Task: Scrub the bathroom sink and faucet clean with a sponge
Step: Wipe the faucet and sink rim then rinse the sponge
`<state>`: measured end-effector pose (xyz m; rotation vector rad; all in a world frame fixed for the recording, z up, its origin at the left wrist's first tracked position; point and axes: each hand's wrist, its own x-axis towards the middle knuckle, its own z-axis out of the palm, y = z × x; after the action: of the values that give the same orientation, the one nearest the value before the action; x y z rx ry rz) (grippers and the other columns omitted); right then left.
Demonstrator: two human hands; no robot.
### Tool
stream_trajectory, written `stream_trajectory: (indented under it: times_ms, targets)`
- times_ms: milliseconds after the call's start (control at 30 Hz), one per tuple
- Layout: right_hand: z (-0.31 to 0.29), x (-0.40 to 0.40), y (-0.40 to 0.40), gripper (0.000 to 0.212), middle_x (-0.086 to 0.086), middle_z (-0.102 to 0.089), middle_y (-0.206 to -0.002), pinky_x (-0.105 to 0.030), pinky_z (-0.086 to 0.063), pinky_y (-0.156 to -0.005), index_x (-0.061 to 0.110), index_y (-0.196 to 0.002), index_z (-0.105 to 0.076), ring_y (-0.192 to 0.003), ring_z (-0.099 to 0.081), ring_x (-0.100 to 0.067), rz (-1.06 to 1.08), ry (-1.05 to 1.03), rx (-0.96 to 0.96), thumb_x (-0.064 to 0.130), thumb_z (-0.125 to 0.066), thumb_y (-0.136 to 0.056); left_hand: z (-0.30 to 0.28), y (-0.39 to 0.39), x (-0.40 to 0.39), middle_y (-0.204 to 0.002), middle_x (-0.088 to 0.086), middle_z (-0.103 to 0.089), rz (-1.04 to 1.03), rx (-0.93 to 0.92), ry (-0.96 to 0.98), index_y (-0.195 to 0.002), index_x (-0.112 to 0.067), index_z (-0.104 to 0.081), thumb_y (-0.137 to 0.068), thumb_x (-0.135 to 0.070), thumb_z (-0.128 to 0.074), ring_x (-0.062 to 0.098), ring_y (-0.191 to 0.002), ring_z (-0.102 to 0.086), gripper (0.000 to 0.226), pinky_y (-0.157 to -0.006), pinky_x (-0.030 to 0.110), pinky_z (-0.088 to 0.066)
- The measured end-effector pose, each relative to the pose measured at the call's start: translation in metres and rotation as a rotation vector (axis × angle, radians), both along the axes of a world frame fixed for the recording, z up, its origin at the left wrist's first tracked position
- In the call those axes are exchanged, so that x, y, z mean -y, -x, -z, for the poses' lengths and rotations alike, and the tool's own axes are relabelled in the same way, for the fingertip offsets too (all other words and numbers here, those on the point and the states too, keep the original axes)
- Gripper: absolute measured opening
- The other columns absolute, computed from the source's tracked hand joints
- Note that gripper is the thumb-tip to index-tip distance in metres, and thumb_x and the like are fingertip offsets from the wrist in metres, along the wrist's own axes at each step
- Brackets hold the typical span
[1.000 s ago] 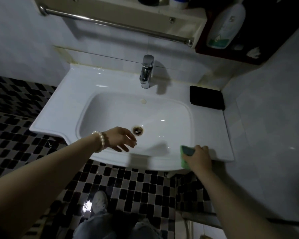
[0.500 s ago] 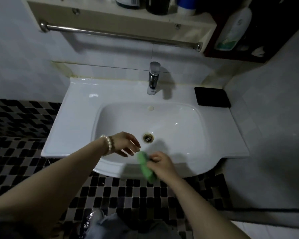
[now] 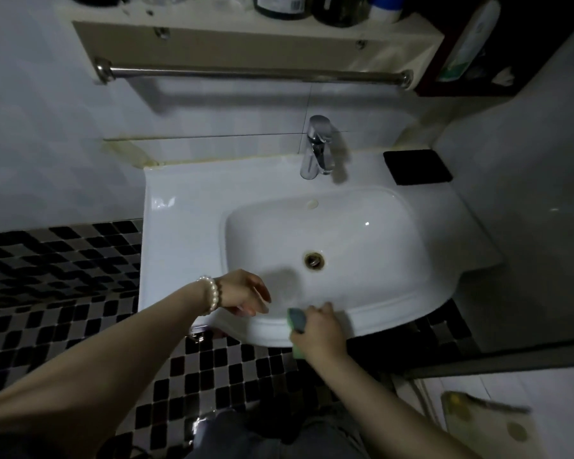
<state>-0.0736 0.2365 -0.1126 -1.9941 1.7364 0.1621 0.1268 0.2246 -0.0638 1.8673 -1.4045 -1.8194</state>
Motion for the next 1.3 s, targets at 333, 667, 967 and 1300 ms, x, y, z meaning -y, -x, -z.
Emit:
stream_trajectory:
  times_ms: [333,667,967,1300]
  targets:
    - [-0.028,0.041,0.085,0.065,-0.018,-0.050,-0.118,-0.026,-0.046,-0.082,0.007,-0.128,-0.052,-0.100,-0.055,-0.028,0.439,0.146,0.467,-0.005,-0.073,-0.067,0.007,-0.029,-0.008,-0.074,-0.004,-0.071,-0.198,-0.130,0.063,-0.089,-0.017,-0.066,-0.076,0.002,-0.067,0.009,-0.067,-0.063,0.024,-0.057,0.020,-0.046]
    - [-0.021,0.068,0.169,0.037,-0.018,-0.047,-0.107,-0.035,-0.039,-0.076,0.003,-0.108,-0.048,-0.092,-0.047,-0.030,0.385,0.494,0.202,-0.008,-0.059,-0.074,0.007,0.003,0.001,-0.089,0.006,-0.071,-0.039,-0.074,0.050,-0.091,-0.020,-0.066,-0.076,-0.002,-0.067,0.014,-0.080,-0.065,0.023,-0.070,0.027,-0.049]
    - [-0.010,0.092,0.187,0.050,-0.033,-0.044,-0.122,-0.039,-0.044,-0.076,-0.007,-0.123,-0.035,-0.101,-0.051,-0.045,0.477,0.376,-0.032,-0.001,-0.059,-0.080,0.007,0.026,0.019,-0.085,-0.002,-0.071,0.045,-0.033,0.046,-0.090,-0.023,-0.066,-0.076,-0.006,-0.068,0.009,-0.080,-0.065,0.022,-0.066,0.022,-0.049]
    - [-0.011,0.086,0.192,0.061,-0.030,-0.042,-0.132,-0.040,-0.044,-0.091,-0.004,-0.137,-0.028,-0.114,-0.047,-0.043,0.575,0.280,0.048,0.006,-0.056,-0.084,0.000,0.055,0.036,-0.093,0.000,-0.070,0.119,-0.036,0.047,-0.092,-0.024,-0.066,-0.076,-0.011,-0.070,0.008,-0.084,-0.065,0.022,-0.069,0.022,-0.052]
